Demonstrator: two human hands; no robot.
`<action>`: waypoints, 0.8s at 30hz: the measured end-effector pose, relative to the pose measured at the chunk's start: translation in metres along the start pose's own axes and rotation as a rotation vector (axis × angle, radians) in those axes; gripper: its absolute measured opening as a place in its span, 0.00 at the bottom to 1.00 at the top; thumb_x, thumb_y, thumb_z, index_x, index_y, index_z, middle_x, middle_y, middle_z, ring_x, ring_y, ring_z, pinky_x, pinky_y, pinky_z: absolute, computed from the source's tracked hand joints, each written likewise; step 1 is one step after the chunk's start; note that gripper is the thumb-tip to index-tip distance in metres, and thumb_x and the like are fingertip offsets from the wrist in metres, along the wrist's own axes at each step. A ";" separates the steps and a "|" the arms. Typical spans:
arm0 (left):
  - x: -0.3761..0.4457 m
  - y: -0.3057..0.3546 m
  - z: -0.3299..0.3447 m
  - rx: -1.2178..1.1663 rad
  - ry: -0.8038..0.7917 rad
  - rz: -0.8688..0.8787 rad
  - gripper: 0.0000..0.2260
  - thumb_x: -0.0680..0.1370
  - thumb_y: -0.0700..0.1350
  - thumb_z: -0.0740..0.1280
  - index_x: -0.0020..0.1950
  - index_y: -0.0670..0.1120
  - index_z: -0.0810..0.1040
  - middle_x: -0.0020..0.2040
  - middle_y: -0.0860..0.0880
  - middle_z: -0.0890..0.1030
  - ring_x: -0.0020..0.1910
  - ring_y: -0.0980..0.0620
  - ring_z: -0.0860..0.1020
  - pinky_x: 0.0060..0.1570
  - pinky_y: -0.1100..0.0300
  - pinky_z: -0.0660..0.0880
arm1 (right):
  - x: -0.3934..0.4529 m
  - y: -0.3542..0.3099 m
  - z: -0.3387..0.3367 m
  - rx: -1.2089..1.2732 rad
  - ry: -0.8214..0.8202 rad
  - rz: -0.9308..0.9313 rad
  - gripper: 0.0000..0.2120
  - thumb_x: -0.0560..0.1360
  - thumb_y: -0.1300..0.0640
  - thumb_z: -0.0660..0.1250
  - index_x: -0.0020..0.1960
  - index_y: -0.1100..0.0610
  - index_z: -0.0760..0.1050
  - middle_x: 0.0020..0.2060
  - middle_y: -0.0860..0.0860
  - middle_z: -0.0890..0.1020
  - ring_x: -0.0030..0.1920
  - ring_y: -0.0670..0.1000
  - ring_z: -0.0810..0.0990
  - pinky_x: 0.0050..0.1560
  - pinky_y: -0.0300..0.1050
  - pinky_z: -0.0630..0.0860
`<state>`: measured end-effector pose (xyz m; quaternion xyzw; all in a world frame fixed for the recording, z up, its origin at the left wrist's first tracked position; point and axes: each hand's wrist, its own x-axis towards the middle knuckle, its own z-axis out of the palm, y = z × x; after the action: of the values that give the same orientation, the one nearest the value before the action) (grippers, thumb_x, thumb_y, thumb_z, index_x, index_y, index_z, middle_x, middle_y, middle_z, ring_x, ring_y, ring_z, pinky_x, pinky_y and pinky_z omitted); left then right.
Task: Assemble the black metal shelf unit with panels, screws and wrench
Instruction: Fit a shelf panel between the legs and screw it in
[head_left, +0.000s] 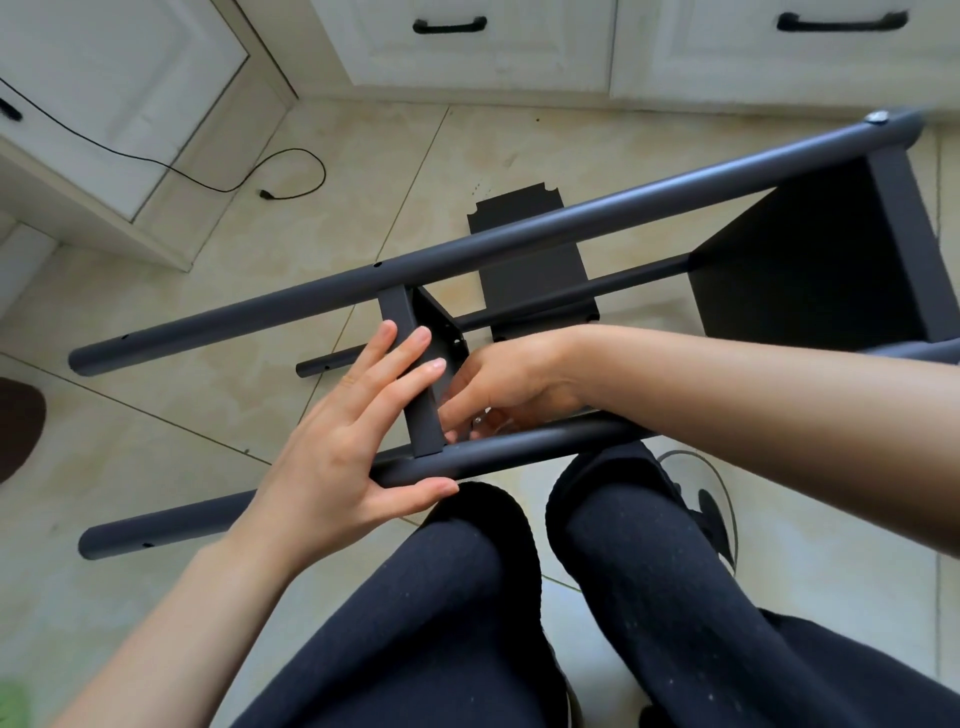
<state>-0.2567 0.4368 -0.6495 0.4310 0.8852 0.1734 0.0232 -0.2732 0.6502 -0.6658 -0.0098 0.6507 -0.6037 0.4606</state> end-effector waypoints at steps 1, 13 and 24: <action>0.000 0.000 0.000 0.002 -0.001 0.002 0.38 0.74 0.64 0.68 0.79 0.49 0.63 0.82 0.54 0.57 0.82 0.48 0.53 0.74 0.48 0.59 | -0.002 0.000 0.000 -0.001 -0.009 -0.022 0.10 0.78 0.66 0.65 0.39 0.59 0.76 0.33 0.49 0.78 0.28 0.40 0.75 0.33 0.31 0.72; 0.003 0.005 -0.005 0.062 -0.027 -0.021 0.39 0.76 0.67 0.64 0.80 0.46 0.62 0.83 0.53 0.56 0.82 0.52 0.49 0.74 0.50 0.60 | -0.013 -0.012 0.008 -0.247 0.126 0.016 0.07 0.78 0.59 0.66 0.42 0.59 0.78 0.41 0.55 0.78 0.43 0.52 0.75 0.46 0.44 0.72; -0.005 0.025 0.002 0.133 0.051 -0.145 0.32 0.80 0.59 0.59 0.81 0.45 0.58 0.81 0.51 0.55 0.80 0.51 0.55 0.76 0.54 0.58 | -0.057 -0.055 -0.021 -1.091 0.901 -0.466 0.11 0.80 0.57 0.62 0.60 0.54 0.78 0.52 0.50 0.76 0.53 0.52 0.71 0.57 0.50 0.72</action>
<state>-0.2343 0.4480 -0.6432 0.3618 0.9240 0.1228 -0.0153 -0.2831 0.6837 -0.5921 -0.1266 0.9647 -0.2226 -0.0610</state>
